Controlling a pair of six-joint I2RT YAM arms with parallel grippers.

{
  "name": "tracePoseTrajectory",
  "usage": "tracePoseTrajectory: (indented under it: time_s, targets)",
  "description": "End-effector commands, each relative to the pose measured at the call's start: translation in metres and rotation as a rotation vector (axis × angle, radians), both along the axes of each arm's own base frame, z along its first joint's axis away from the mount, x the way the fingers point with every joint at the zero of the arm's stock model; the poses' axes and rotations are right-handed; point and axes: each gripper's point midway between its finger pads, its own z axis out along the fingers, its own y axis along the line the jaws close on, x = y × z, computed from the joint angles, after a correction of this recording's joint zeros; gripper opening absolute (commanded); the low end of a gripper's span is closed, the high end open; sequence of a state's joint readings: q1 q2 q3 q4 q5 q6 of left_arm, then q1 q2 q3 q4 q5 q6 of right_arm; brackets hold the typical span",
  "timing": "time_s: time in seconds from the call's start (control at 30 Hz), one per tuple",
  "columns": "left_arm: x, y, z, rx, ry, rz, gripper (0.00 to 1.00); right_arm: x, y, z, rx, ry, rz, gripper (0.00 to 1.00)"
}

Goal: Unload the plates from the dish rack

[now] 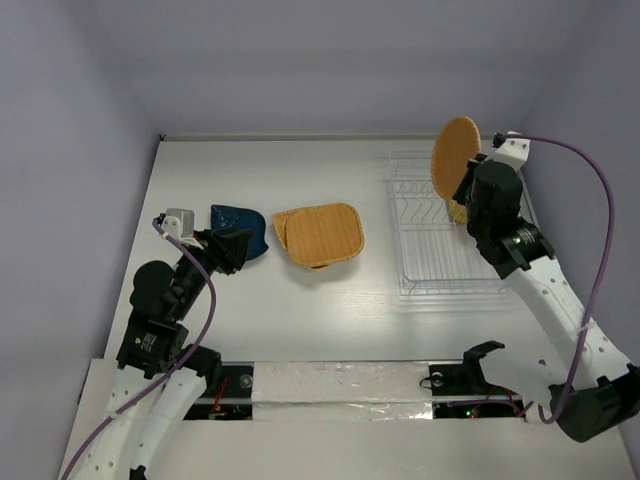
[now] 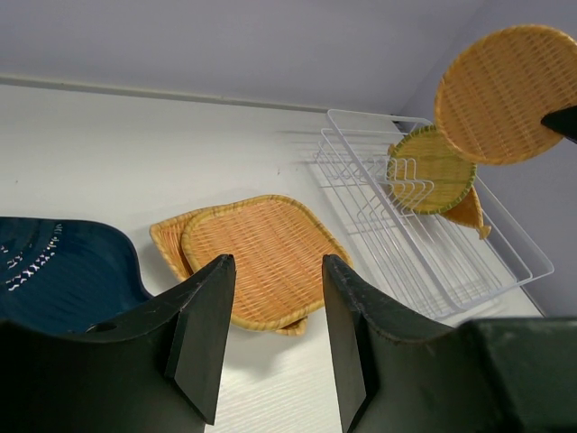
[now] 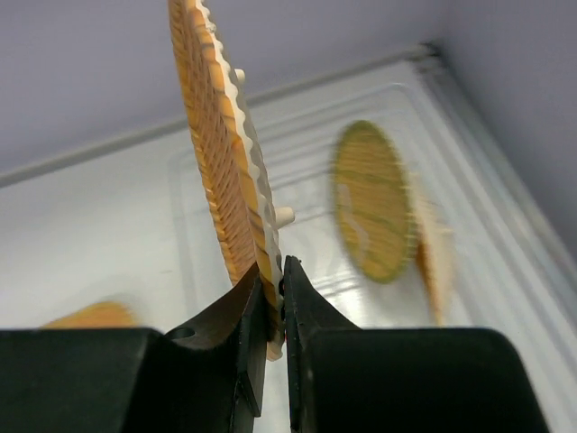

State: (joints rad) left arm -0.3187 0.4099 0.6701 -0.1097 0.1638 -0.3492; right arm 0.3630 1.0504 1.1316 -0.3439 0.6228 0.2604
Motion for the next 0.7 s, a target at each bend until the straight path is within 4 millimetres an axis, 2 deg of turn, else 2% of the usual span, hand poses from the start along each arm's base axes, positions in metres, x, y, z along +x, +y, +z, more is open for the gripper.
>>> tracePoseTrajectory:
  time_s: [0.0,0.07,0.17,0.23,0.27,0.33,0.37,0.4,0.53,0.67]
  targets:
    - [0.000,-0.001,0.016,-0.014,-0.057,-0.007,0.40,0.005,0.074,0.016,0.215,-0.072,0.292,0.00]
    - [0.000,-0.001,0.015,-0.014,-0.054,-0.007,0.40,0.004,0.118,0.013,0.286,-0.068,0.455,0.00]
    - [0.001,0.000,0.014,-0.014,-0.051,-0.004,0.40,0.008,0.176,-0.008,0.399,-0.005,0.635,0.00]
    - [0.001,0.002,0.014,-0.015,-0.051,0.006,0.40,0.010,0.207,-0.011,0.502,-0.005,0.738,0.00]
    - [0.001,0.002,0.014,-0.015,-0.050,0.006,0.40,0.008,0.229,-0.026,0.566,0.049,0.802,0.00]
    - [0.001,0.002,0.015,-0.014,-0.054,0.006,0.40,0.010,0.248,-0.034,0.614,0.073,0.848,0.00]
    - [0.001,0.002,0.014,-0.015,-0.050,0.007,0.40,0.013,0.259,-0.050,0.627,0.120,0.859,0.00]
    - [0.000,0.002,0.015,-0.016,-0.053,0.006,0.40,0.012,0.267,-0.056,0.649,0.141,0.865,0.00]
    - [0.000,0.002,0.015,-0.013,-0.056,0.004,0.40,0.015,0.282,-0.085,0.696,0.207,0.881,0.00]
    - [0.000,0.002,0.016,-0.016,-0.056,0.002,0.40,0.016,0.286,-0.114,0.715,0.275,0.859,0.04]
